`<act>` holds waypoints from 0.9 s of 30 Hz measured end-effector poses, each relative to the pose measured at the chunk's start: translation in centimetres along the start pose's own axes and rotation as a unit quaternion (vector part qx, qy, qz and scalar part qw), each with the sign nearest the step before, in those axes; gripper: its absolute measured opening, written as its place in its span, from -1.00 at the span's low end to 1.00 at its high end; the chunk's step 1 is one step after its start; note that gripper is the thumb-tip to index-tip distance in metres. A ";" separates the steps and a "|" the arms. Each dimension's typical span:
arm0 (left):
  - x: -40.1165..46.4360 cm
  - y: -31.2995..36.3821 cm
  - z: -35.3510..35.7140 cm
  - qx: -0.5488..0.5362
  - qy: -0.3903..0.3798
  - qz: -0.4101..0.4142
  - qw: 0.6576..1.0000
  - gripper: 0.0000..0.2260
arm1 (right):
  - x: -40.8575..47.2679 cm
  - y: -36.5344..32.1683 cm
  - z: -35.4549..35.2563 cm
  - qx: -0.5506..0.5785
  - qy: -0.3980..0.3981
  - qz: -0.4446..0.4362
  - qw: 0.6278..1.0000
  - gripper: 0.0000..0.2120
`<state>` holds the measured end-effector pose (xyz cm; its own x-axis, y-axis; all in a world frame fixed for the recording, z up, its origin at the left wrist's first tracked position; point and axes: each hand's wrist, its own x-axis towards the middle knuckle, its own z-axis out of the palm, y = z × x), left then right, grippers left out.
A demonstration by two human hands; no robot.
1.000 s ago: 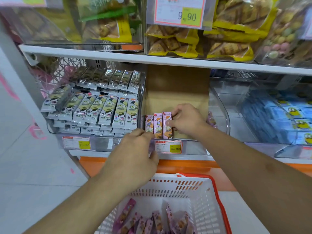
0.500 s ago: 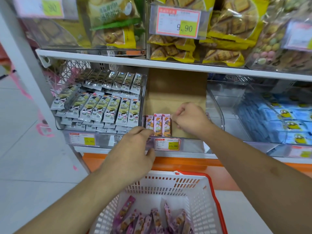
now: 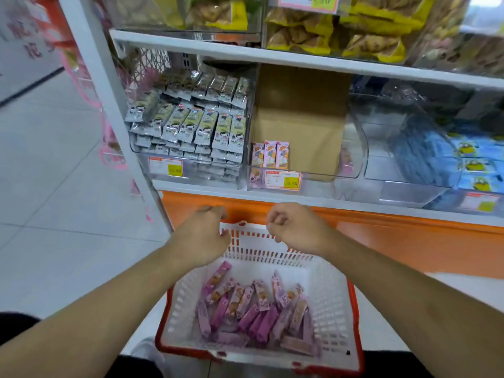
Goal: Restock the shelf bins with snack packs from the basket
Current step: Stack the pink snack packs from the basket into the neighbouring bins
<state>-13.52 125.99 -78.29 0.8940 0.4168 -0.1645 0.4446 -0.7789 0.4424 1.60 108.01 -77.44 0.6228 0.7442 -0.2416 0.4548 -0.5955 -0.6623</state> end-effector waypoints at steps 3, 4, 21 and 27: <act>-0.5 -3.0 2.5 0.008 -0.053 -0.069 0.996 -0.52 | 0.0 2.9 4.5 -0.063 -0.088 0.025 0.994 -0.90; -0.5 -4.1 3.6 0.009 -0.063 -0.096 0.993 -0.47 | 0.2 3.8 5.9 -0.077 -0.111 0.032 0.990 -0.90; 0.2 -9.4 13.6 0.067 -0.030 -0.226 0.971 0.05 | 4.2 15.0 23.1 -0.188 -0.068 0.251 0.947 -0.58; 0.3 -9.5 13.4 0.076 -0.052 -0.237 0.967 0.07 | 4.1 14.9 23.7 -0.183 -0.048 0.280 0.941 -0.62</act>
<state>-16.68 127.25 -94.31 0.5854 0.7008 -0.4076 0.8017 -0.5751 0.1625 -4.18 109.38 -105.13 0.7775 0.2962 -0.5547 0.2725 -0.9537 -0.1273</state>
